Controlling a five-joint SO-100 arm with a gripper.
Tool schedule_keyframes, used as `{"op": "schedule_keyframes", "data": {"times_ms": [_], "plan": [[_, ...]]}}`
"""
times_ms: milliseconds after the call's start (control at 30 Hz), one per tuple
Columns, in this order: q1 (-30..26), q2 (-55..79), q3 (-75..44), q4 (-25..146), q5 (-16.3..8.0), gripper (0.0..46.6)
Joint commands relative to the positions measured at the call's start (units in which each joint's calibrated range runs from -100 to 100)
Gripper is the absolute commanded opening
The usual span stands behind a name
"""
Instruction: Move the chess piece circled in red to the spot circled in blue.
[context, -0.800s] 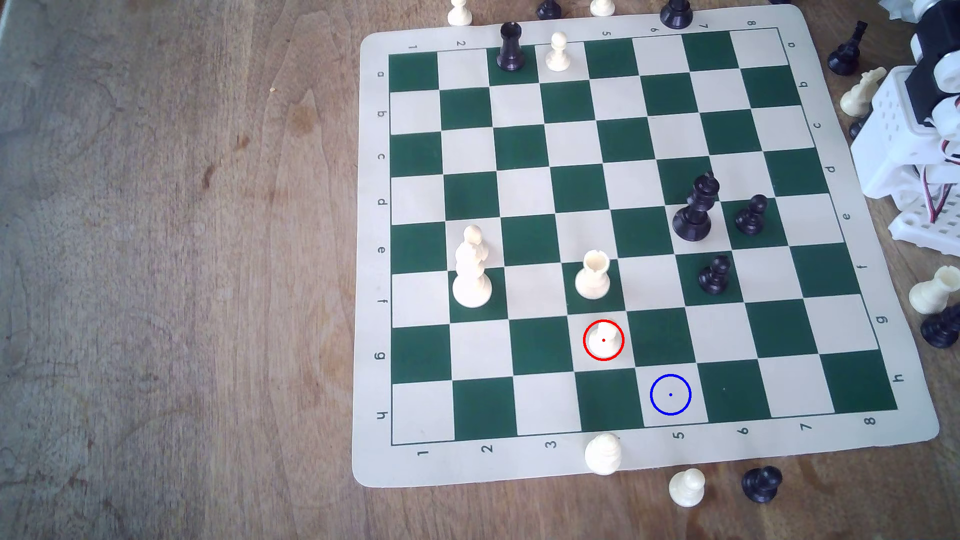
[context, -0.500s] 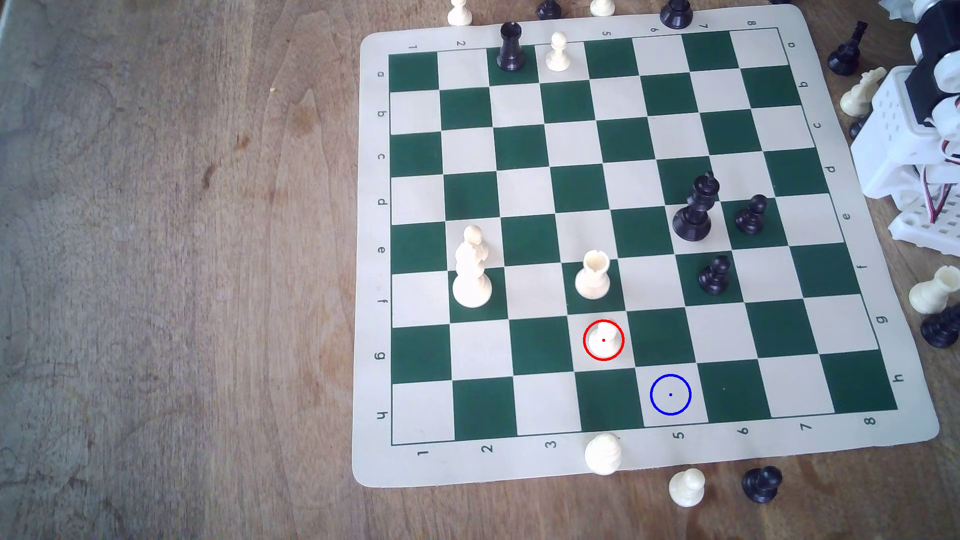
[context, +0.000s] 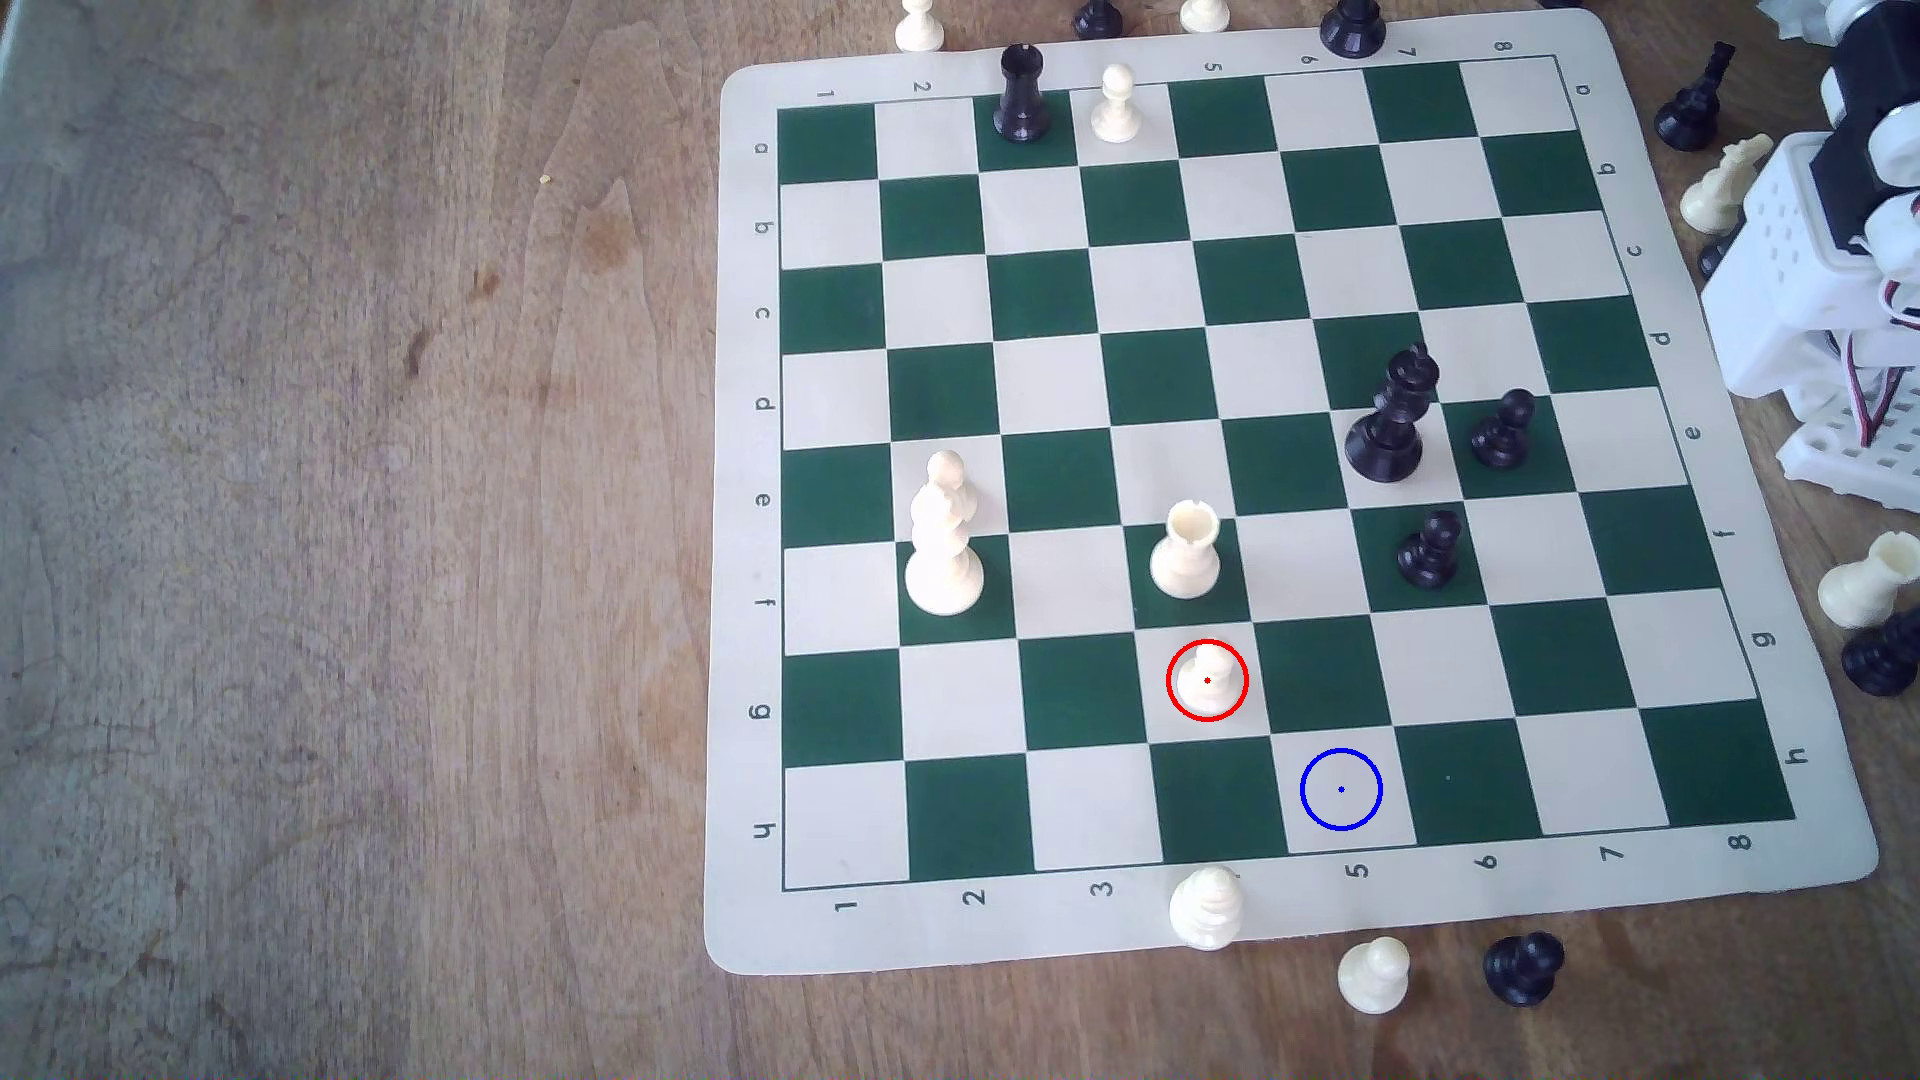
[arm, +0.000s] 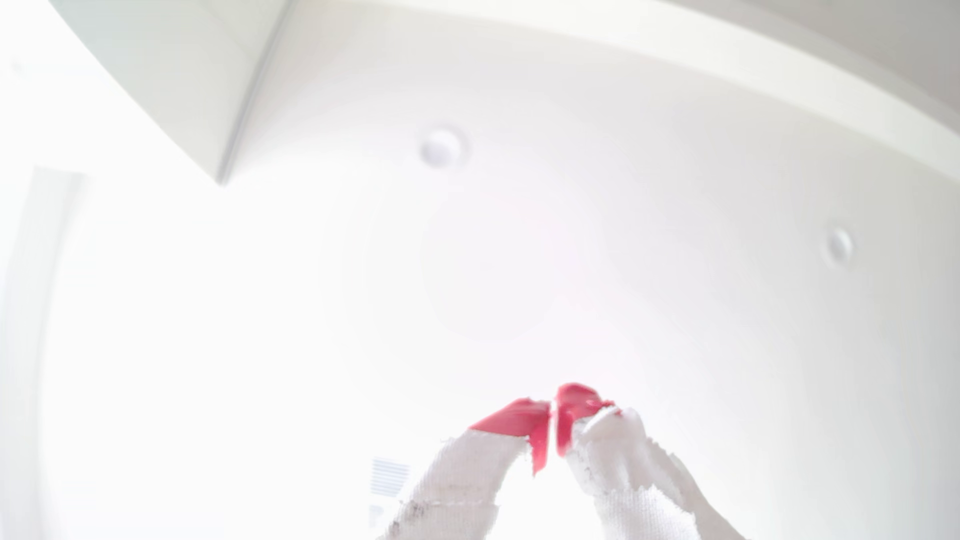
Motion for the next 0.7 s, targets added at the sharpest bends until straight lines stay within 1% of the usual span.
{"op": "schedule_keyframes", "data": {"times_ms": [0, 33, 67, 100, 167, 200, 233, 267, 300, 333, 367, 433, 500, 533, 567, 633, 667], "plan": [[-6.3, -0.3, 0.8, -0.1, -4.1, 0.2], [-8.8, -0.3, 0.8, 1.9, -3.9, 0.2], [-10.1, -0.3, 0.8, 4.0, -3.7, 0.2], [-11.1, -0.3, 0.8, 9.7, -3.7, 0.2], [-11.0, -0.3, 0.8, 16.8, -3.6, 0.2], [-10.7, -0.3, 0.8, 22.7, -3.1, 0.2], [-13.8, -0.1, 0.8, 32.1, -1.5, 0.2], [-16.3, -0.2, 0.8, 37.2, 2.2, 0.2], [-17.1, -0.2, 0.8, 43.4, 5.4, 0.2], [-17.2, -0.2, 0.8, 47.9, 6.2, 0.2], [-17.1, -0.2, 0.8, 56.9, 5.7, 0.2], [-17.1, -0.2, 0.8, 67.0, 4.2, 0.2], [-16.7, -0.1, 0.1, 74.9, 2.3, 0.2], [-16.6, 0.3, -1.6, 82.8, 1.2, 0.2], [-16.5, 1.3, -3.5, 86.9, 0.0, 0.2], [-16.8, 6.4, -8.3, 93.6, -0.3, 0.2], [-17.4, 11.3, -12.2, 96.4, -0.3, 0.2]]}}
